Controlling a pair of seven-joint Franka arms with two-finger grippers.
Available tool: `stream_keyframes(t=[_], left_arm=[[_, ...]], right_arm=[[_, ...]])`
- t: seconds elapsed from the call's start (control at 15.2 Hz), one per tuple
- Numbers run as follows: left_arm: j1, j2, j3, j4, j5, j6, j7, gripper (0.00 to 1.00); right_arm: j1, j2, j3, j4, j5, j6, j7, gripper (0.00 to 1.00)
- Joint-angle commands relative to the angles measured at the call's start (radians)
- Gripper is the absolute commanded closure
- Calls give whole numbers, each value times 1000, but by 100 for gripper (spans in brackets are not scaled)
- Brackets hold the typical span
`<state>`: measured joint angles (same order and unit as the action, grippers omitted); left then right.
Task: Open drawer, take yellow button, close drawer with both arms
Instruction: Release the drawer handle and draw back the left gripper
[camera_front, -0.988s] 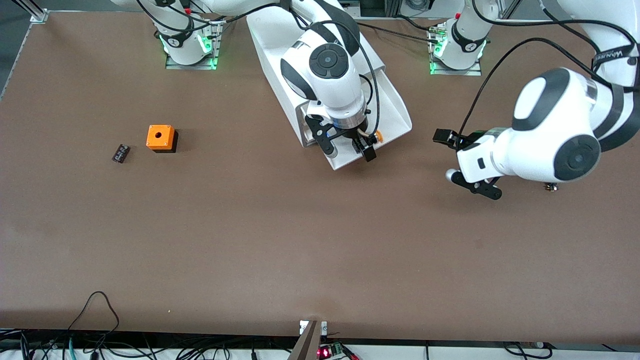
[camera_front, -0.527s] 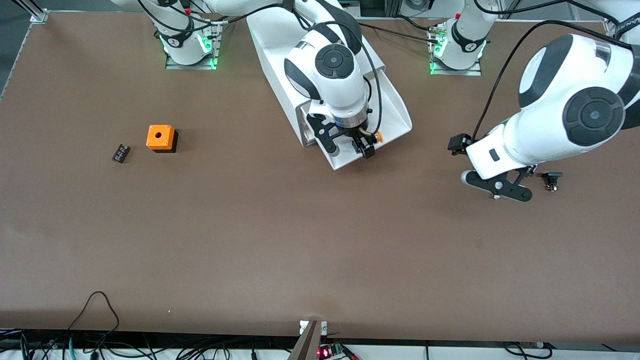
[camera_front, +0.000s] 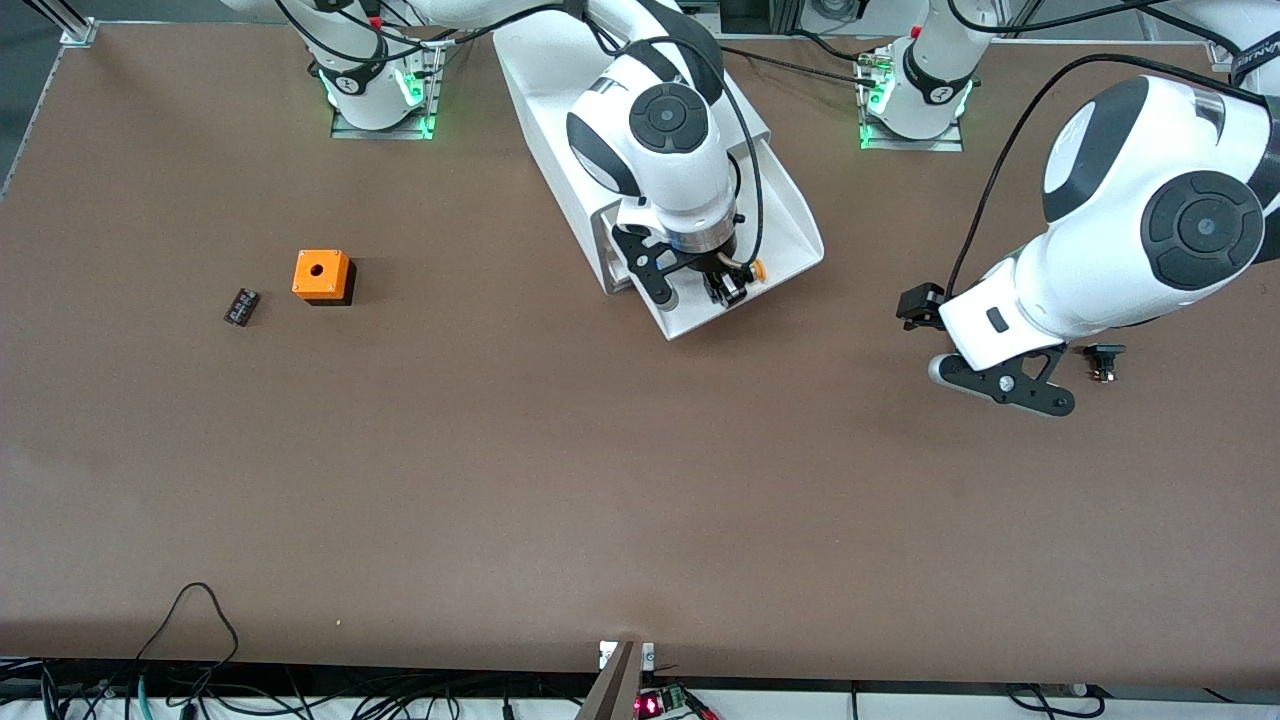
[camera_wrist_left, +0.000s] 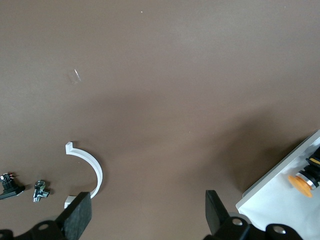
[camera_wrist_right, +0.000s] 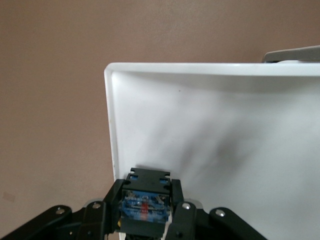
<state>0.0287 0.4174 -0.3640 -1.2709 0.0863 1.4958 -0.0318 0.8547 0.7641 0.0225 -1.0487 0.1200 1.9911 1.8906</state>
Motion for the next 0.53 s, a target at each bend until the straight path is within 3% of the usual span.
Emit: stream_keyframes(t=[0.0, 0.46], left_arm=[[-3, 8, -4, 27, 27, -3, -10, 0], [-3, 6, -6, 25, 32, -3, -88, 0]], right_arm=[[-22, -23, -4, 61, -2, -75, -33, 100], [-160, -84, -6, 64, -2, -159, -375, 100]])
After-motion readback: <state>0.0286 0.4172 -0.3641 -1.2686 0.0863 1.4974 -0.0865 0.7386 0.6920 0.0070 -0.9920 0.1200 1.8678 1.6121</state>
